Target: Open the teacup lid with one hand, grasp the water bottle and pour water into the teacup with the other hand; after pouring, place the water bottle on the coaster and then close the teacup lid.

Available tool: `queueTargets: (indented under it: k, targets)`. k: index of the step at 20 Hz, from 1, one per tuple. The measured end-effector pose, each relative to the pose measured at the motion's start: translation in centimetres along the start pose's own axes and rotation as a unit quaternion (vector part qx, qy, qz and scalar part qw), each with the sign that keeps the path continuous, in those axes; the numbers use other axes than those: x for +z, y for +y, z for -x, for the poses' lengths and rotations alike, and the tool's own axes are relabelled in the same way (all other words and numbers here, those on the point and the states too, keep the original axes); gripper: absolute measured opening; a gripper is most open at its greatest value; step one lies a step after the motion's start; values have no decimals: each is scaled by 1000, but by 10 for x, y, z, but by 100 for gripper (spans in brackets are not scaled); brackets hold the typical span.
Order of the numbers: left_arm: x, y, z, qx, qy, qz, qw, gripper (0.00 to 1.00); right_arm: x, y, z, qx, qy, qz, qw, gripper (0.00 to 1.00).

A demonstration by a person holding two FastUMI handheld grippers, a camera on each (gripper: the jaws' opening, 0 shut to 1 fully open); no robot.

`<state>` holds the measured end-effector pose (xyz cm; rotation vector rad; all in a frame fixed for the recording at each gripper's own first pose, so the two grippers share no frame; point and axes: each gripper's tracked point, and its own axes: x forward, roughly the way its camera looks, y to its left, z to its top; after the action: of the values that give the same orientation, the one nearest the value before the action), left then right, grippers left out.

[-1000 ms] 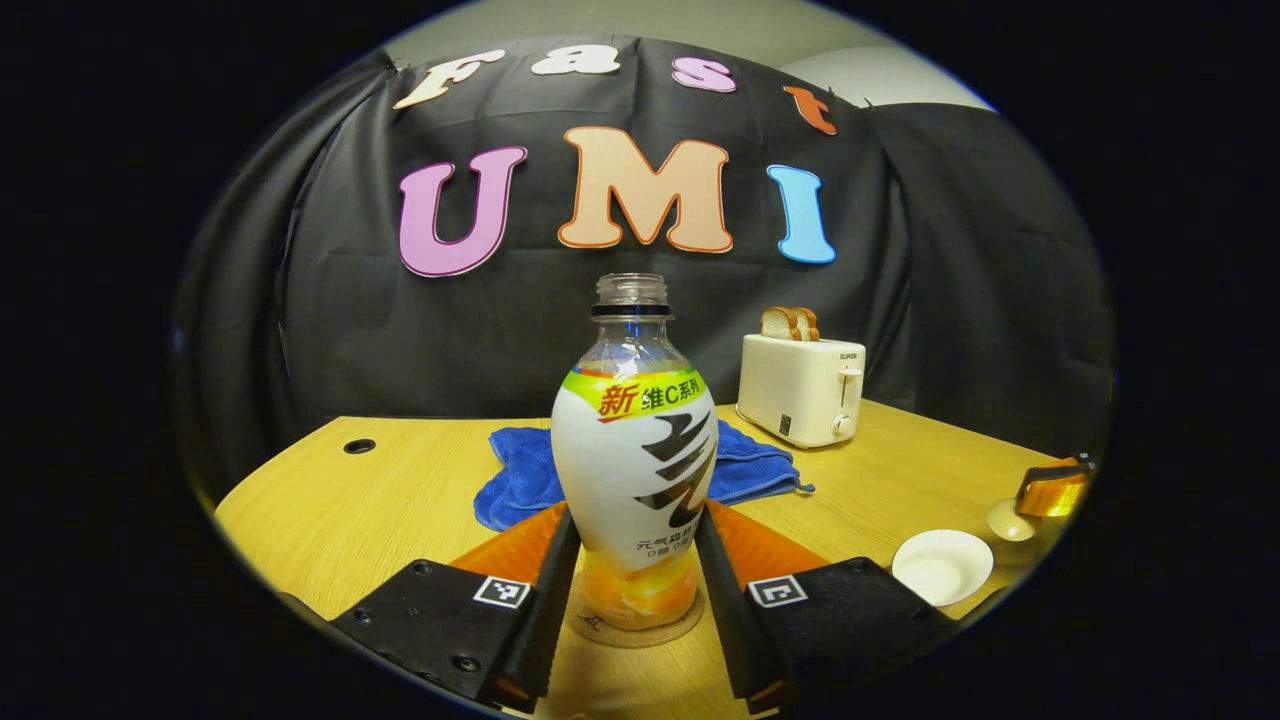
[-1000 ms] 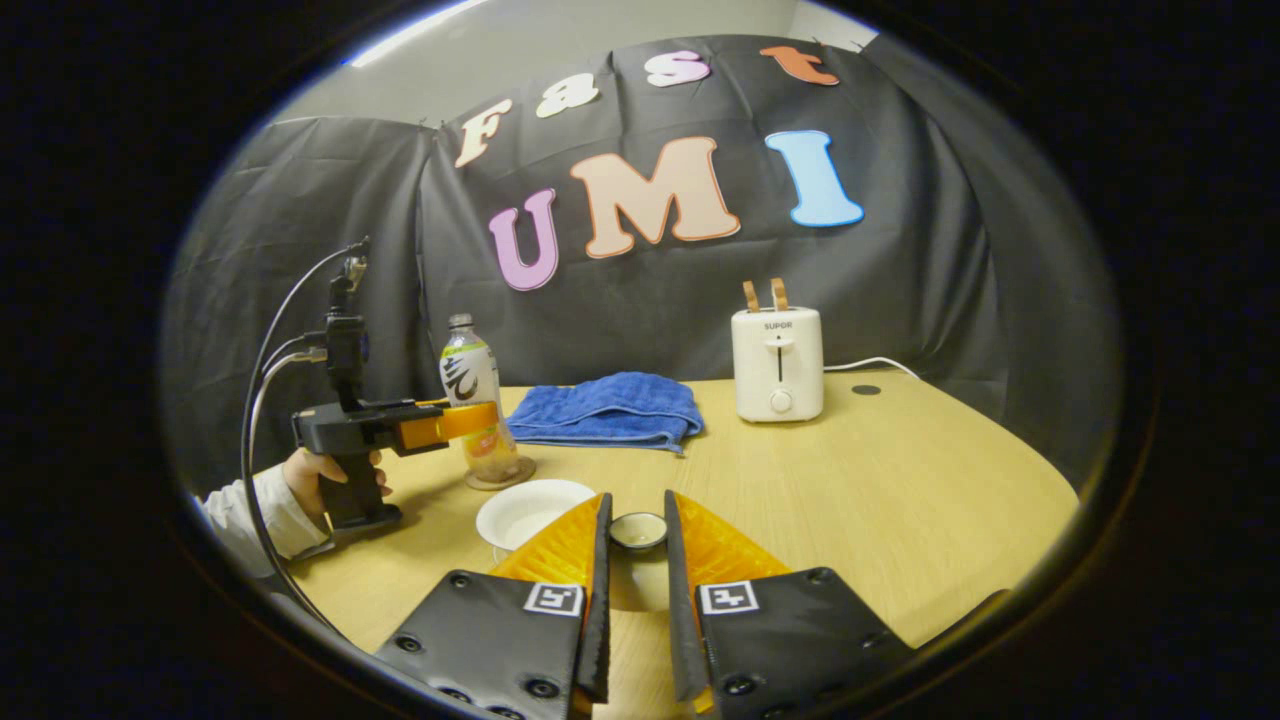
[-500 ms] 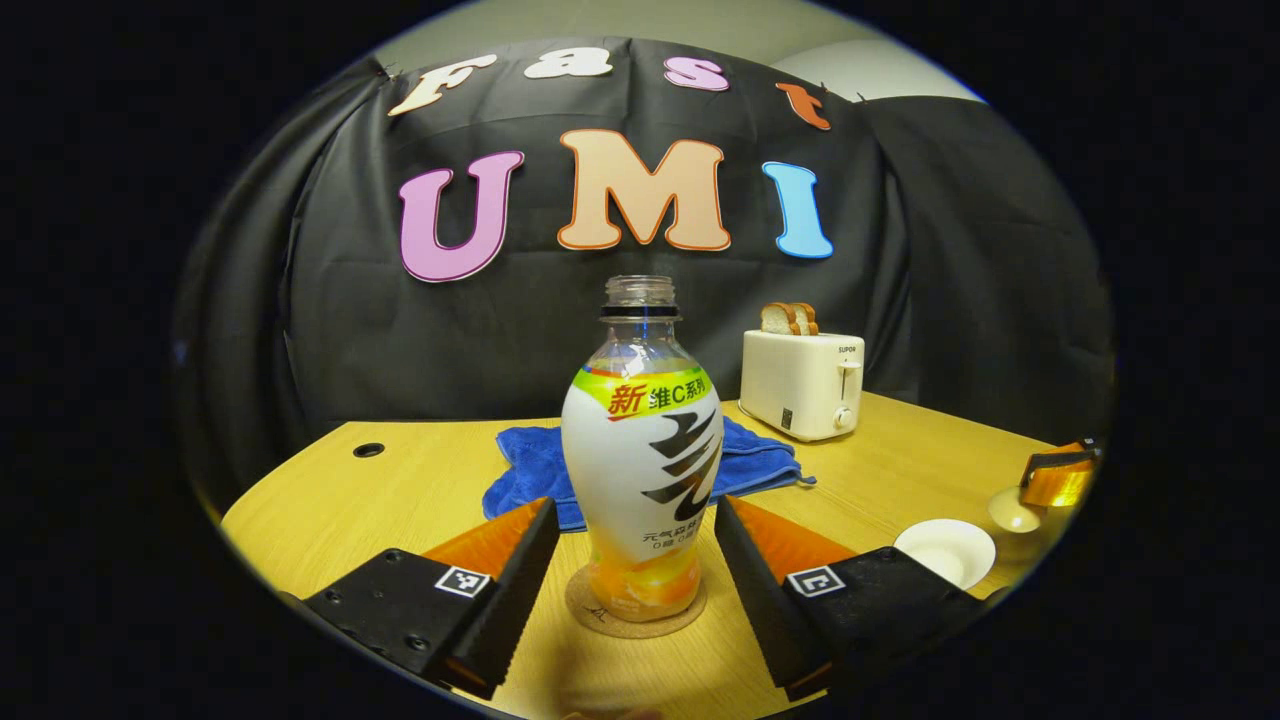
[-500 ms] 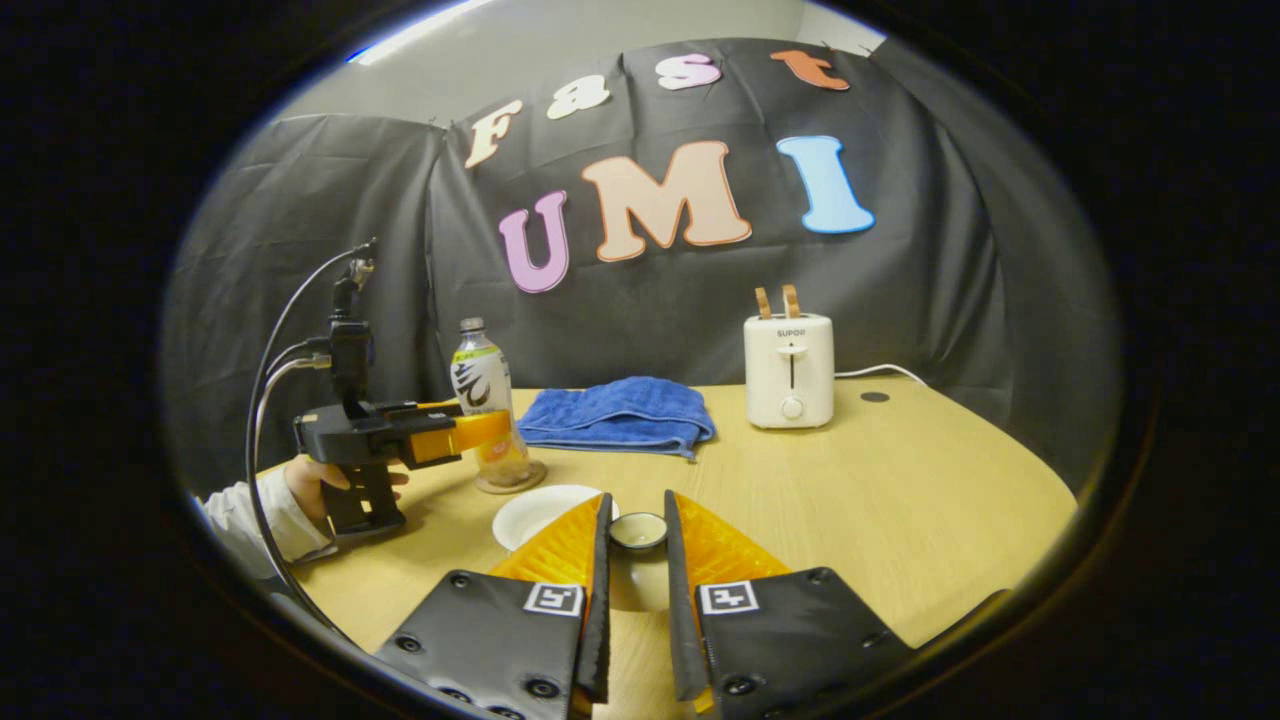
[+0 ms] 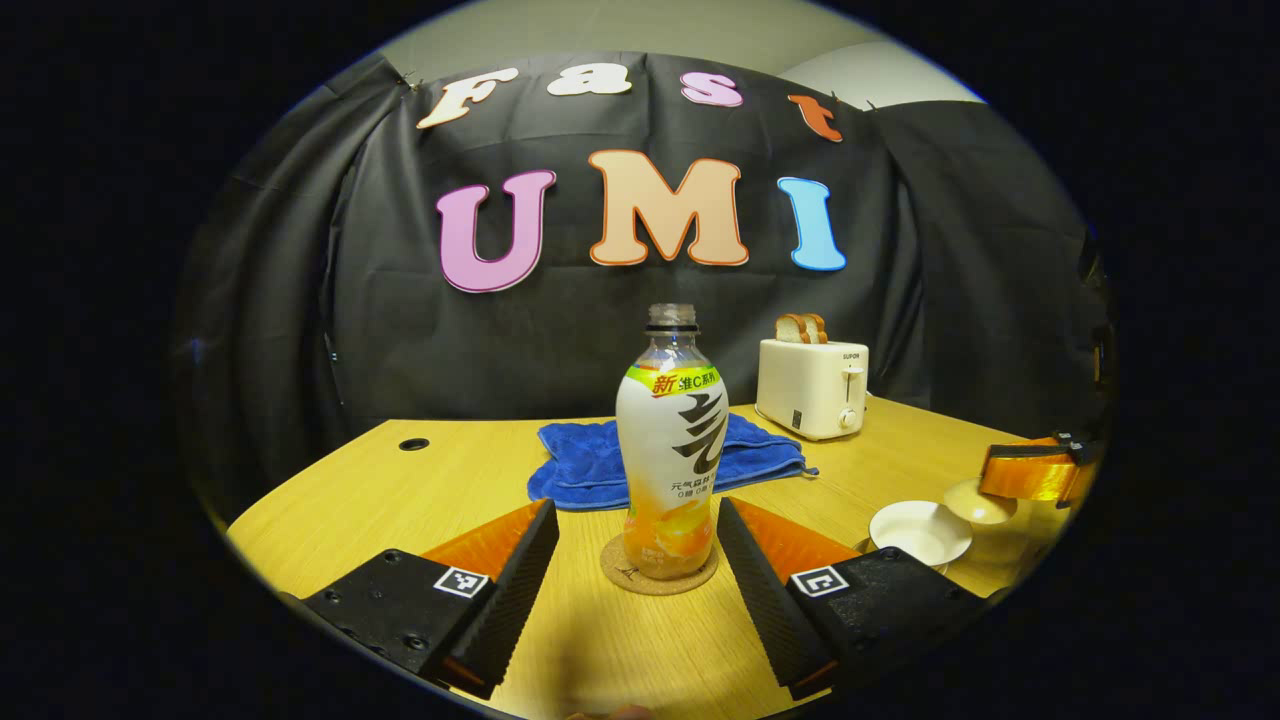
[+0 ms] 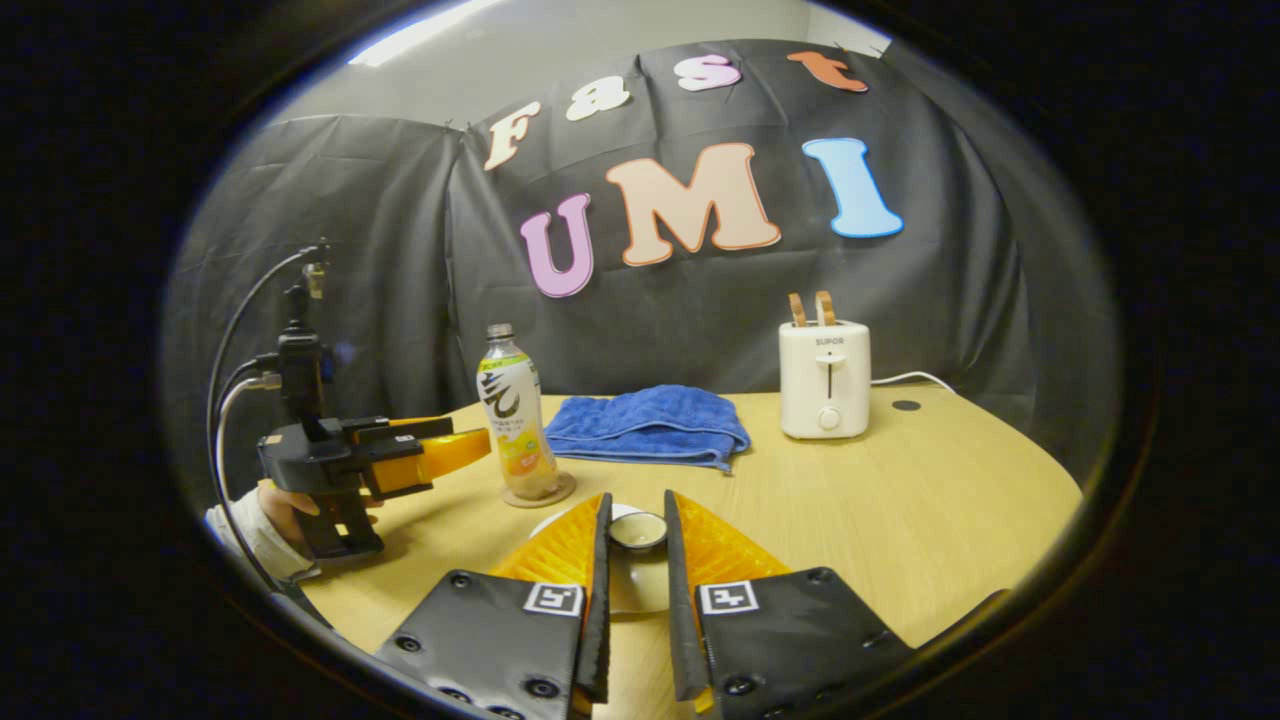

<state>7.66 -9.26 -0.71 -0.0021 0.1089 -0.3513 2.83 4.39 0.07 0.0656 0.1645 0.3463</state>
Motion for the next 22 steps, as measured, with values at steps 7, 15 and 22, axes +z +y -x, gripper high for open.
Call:
queueTargets:
  k: [7, 15, 22]
  targets:
    - [13, 3, 42, 22, -26, -3, 999, 93, -1, 21, -20, 19, -9, 0, 1000, 29]
    - [18, -4, 59, 27, -44, -8, 999, 93, -15, 35, -37, 25, 4, 11, 1000, 27]
    - [10, -9, 62, 23, -36, -11, 999, 93, -21, 32, -40, 15, 10, 15, 1000, 28]
